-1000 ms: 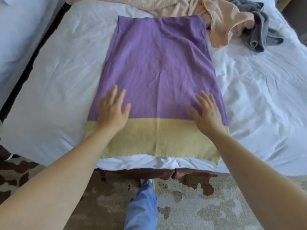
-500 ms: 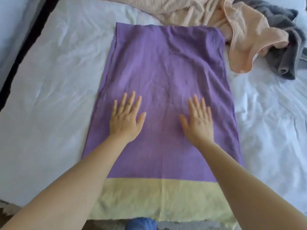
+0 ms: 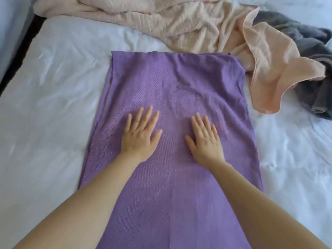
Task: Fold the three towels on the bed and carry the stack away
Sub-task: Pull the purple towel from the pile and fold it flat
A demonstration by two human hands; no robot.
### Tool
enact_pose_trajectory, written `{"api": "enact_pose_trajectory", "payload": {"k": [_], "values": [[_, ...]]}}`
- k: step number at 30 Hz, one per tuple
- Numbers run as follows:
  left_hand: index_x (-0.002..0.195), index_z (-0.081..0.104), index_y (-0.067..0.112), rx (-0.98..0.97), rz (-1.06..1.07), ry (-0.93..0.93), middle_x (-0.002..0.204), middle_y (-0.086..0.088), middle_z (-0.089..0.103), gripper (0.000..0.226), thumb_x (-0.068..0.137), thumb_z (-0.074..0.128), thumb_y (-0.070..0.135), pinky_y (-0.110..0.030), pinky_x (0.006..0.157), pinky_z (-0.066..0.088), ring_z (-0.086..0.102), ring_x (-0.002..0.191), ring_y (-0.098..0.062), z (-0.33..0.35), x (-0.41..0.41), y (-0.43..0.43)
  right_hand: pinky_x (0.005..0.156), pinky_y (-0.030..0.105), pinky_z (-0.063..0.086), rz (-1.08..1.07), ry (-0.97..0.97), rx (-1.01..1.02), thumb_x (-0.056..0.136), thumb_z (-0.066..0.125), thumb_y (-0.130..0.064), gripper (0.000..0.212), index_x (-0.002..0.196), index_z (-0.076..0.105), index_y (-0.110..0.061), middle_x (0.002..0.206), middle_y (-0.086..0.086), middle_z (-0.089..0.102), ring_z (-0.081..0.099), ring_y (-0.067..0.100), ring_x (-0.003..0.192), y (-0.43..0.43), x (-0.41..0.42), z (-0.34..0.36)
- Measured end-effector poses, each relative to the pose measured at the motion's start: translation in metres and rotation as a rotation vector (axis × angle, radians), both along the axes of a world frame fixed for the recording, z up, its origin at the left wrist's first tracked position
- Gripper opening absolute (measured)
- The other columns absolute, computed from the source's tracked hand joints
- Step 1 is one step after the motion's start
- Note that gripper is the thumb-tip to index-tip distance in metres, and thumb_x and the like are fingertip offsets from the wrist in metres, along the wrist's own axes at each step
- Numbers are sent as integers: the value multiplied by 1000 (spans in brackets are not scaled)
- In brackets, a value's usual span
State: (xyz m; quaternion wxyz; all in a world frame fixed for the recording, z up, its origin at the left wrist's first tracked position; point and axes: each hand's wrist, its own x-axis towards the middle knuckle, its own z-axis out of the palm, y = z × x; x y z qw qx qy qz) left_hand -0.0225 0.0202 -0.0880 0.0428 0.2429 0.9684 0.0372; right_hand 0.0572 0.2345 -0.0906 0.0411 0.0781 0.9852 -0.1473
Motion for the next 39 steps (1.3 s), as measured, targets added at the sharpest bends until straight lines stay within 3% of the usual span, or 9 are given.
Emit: {"api": "enact_pose_trajectory", "payload": {"k": [8, 14, 17, 21, 24, 27, 33, 36, 39], "values": [[149, 25, 27, -160, 252, 11, 158, -1, 23, 63, 92, 23, 52, -52, 116, 7, 19, 146, -27, -4, -65, -65, 115, 46, 15, -318, -40, 166, 94, 31, -48, 59, 146, 32, -20, 155, 0, 31, 26, 28, 141, 129, -26, -6], [144, 29, 1, 338, 570, -84, 145, -25, 39, 69, 91, 57, 35, -47, 109, 30, 39, 130, -43, 23, -169, -28, 105, 40, 29, -244, 345, -93, 85, 57, -15, 43, 125, 53, -2, 134, 16, 50, 45, 39, 122, 142, -128, 37], [144, 24, 9, 569, 728, -254, 131, -8, 54, 76, 88, 62, 42, -33, 95, 38, 50, 121, -32, 30, -216, -2, 111, 41, 26, -235, 241, -233, 85, 64, -22, 58, 138, 42, -10, 140, 9, 47, 39, 30, 131, 150, -181, 50], [144, 33, 8, 741, 849, -329, 102, 5, 57, 78, 82, 71, 37, -25, 89, 38, 52, 100, -14, 35, -258, 11, 105, 41, 20, -4, 30, 48, 78, 70, -29, 38, 115, 62, -25, 112, 1, 64, 47, 29, 115, 156, -210, 62], [112, 65, 12, 726, 773, -424, 91, -1, 61, 33, 83, 70, 26, -26, 79, 43, 54, 89, -16, 37, -266, 14, 94, 39, 29, 373, 20, 156, 71, 73, -28, 18, 88, 68, -24, 92, -3, 65, 59, 27, 96, 150, -199, 73], [99, 72, 14, 726, 534, -471, 90, 11, 60, 15, 87, 62, 12, -18, 80, 38, 52, 96, -11, 51, -257, 21, 94, 33, 31, 634, -199, 270, 80, 57, -47, 24, 100, 59, -33, 107, -16, 59, 57, 13, 101, 144, -175, 76], [56, 69, 14, 456, 246, -1227, 93, -9, 75, 22, 51, 62, 34, -34, 80, 47, 66, 86, -27, 78, -229, 29, 92, 28, 33, 473, -170, 381, 95, 29, -55, 46, 94, 67, -29, 92, -14, 69, 61, 13, 98, 154, -156, 76], [71, 63, 21, 538, 400, -825, 86, -5, 74, 28, 70, 70, 48, -27, 64, 48, 66, 63, -15, 69, -236, 36, 89, 29, 32, 317, -161, 475, 97, 25, -49, 44, 93, 63, -28, 87, -10, 68, 62, 14, 96, 161, -165, 75], [94, 59, 36, 413, 284, -321, 98, 17, 57, 41, 69, 65, 68, -25, 69, 42, 55, 81, 0, 58, -244, 44, 90, 31, 32, 218, -106, 446, 96, 32, -49, 41, 94, 67, -29, 82, -5, 70, 64, 18, 91, 165, -174, 73]]}}
